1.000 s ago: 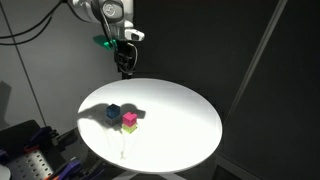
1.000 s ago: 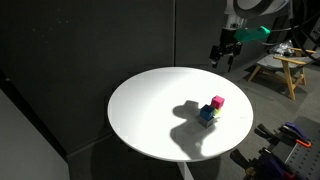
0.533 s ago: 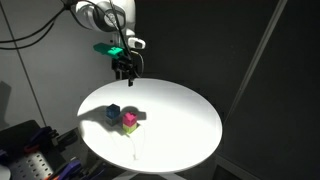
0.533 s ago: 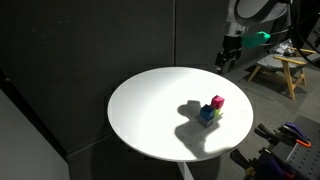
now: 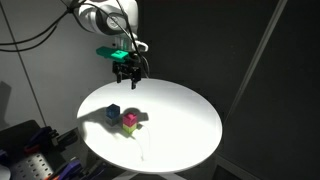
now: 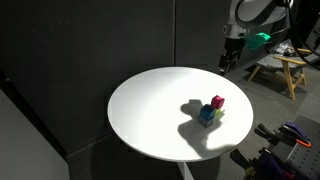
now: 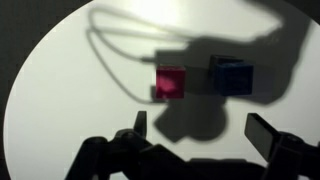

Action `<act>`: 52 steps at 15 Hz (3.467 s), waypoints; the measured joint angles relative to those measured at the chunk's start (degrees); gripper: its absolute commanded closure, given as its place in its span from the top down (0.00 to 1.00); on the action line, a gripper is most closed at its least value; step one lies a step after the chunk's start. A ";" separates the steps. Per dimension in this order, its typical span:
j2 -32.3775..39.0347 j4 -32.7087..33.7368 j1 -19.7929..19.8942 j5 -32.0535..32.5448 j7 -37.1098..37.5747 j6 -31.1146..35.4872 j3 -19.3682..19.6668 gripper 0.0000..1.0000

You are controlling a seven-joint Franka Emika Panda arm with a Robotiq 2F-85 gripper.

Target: Put the pink block on top of the stack on the left.

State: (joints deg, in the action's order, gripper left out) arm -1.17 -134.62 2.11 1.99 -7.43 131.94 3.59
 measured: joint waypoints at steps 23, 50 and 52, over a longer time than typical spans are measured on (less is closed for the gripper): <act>5.60 -0.76 1.85 0.91 0.71 4.91 1.30 1.00; 15.72 -0.75 1.69 -3.26 0.56 18.00 -1.69 1.00; 16.36 -0.75 1.69 -3.26 0.56 18.28 -1.71 1.00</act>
State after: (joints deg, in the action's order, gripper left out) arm 15.19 -135.37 3.80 -1.27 -6.87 150.21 1.87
